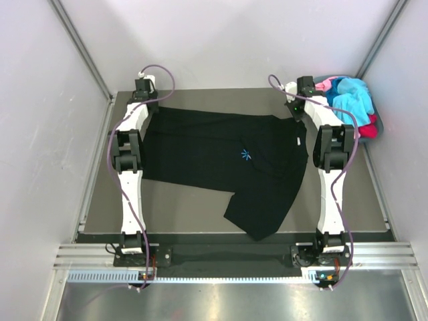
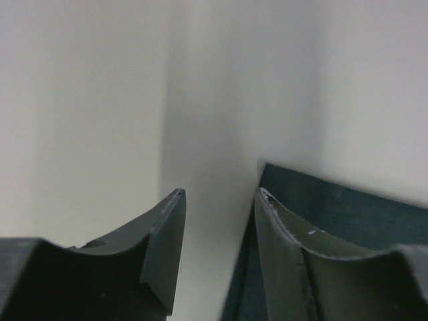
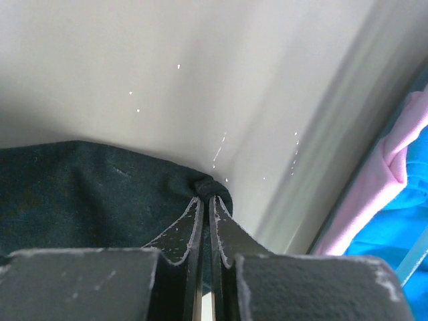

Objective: Fold and stack the t-shirts
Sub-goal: Fold the tshirt

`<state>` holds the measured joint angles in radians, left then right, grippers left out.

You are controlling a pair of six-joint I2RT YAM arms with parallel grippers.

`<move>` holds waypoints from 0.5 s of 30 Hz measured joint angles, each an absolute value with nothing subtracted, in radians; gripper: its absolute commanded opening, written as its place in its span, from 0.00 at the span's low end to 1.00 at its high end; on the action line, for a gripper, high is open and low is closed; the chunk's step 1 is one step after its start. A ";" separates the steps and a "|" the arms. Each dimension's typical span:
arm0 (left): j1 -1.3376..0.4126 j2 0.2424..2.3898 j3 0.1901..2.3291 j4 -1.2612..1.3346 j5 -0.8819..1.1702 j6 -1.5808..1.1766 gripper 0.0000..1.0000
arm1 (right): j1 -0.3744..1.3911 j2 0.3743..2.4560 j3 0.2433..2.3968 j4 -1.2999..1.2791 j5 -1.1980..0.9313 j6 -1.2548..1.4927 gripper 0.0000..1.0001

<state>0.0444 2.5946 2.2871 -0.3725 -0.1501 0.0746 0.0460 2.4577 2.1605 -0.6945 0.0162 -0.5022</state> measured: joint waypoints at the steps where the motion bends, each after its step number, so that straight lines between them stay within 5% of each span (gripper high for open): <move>1: 0.047 2.601 2.291 -0.366 -0.142 0.068 0.49 | 0.048 2.458 2.160 -0.694 0.020 -0.505 0.01; 6: 0.053 2.610 2.305 -0.370 -0.101 0.045 0.44 | 0.052 2.458 2.160 -0.694 0.036 -0.514 0.01; 15: 0.044 2.612 2.305 -0.368 -0.109 0.021 0.00 | 0.052 2.458 2.159 -0.693 0.048 -0.517 0.01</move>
<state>0.0437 2.6118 2.3051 -0.3676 -0.1089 0.0212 0.0525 2.4577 2.1590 -0.6930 0.0483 -0.5175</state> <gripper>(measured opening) 0.061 0.012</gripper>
